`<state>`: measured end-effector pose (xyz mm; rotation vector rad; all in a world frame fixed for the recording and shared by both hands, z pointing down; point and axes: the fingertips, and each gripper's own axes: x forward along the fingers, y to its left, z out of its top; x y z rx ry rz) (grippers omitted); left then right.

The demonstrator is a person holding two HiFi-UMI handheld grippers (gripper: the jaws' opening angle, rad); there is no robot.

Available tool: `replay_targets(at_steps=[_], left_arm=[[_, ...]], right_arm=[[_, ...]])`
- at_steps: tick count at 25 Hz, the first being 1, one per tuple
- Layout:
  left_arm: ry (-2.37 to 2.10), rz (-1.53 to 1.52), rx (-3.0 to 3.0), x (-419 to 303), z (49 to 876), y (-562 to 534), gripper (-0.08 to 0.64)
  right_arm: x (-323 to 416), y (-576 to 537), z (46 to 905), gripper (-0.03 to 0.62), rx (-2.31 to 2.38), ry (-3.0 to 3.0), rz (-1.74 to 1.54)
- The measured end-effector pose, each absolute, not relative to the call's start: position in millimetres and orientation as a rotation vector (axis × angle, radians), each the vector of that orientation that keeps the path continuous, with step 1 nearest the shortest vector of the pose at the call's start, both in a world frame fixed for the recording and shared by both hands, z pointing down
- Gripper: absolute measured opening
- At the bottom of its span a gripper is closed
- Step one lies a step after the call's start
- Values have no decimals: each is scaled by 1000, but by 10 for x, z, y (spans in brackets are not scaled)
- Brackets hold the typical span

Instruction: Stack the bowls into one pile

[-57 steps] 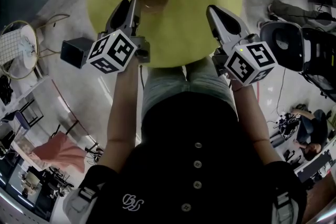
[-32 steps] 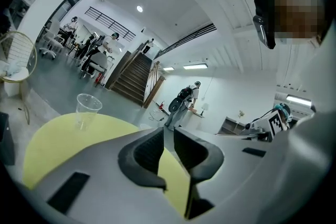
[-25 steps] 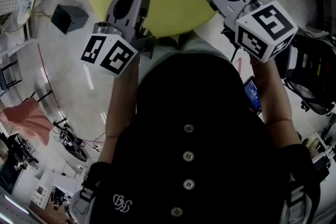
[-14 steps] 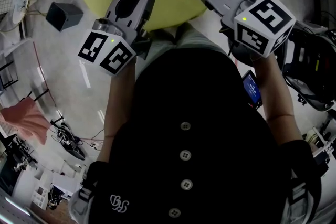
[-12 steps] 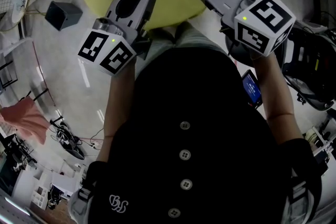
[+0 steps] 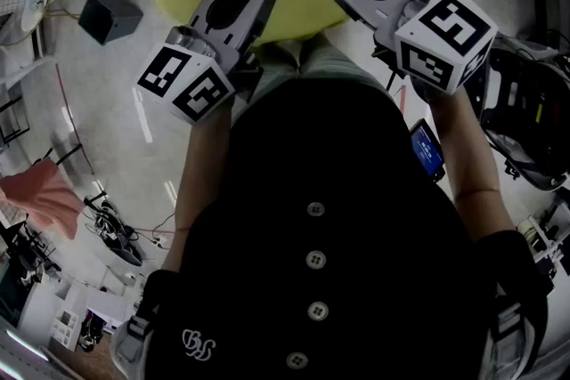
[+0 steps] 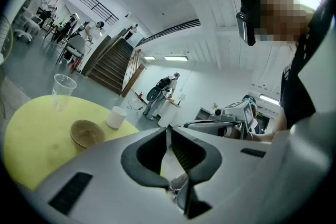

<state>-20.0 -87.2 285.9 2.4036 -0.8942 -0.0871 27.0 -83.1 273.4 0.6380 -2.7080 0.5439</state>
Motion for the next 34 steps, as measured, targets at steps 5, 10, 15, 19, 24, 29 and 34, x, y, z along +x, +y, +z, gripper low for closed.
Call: replay_targets(at_steps=[5, 10, 15, 19, 24, 29, 34], left_arm=[[-879, -60, 2422, -254, 2864, -914, 40], [-879, -45, 2432, -277, 2889, -905, 40], [-877, -32, 2447, -298, 2896, -889, 40], [-874, -36, 2427, -356, 2912, -915, 40], [-869, -35, 2428, -384, 2927, -919, 40], [-868, -41, 2423, -416, 2929, -964, 40], [-848, -50, 2391, -454, 2965, -981, 40]], right_arm=[[163, -854, 2731, 3, 626, -2710, 527], [144, -834, 2789, 3, 660, -2708, 539], [88, -826, 2790, 3, 696, -2724, 562], [-9, -867, 2768, 3, 735, -2743, 594], [-105, -859, 2800, 3, 778, -2754, 624], [-112, -852, 2871, 3, 803, -2743, 661], [-82, -871, 2897, 3, 843, -2729, 680]])
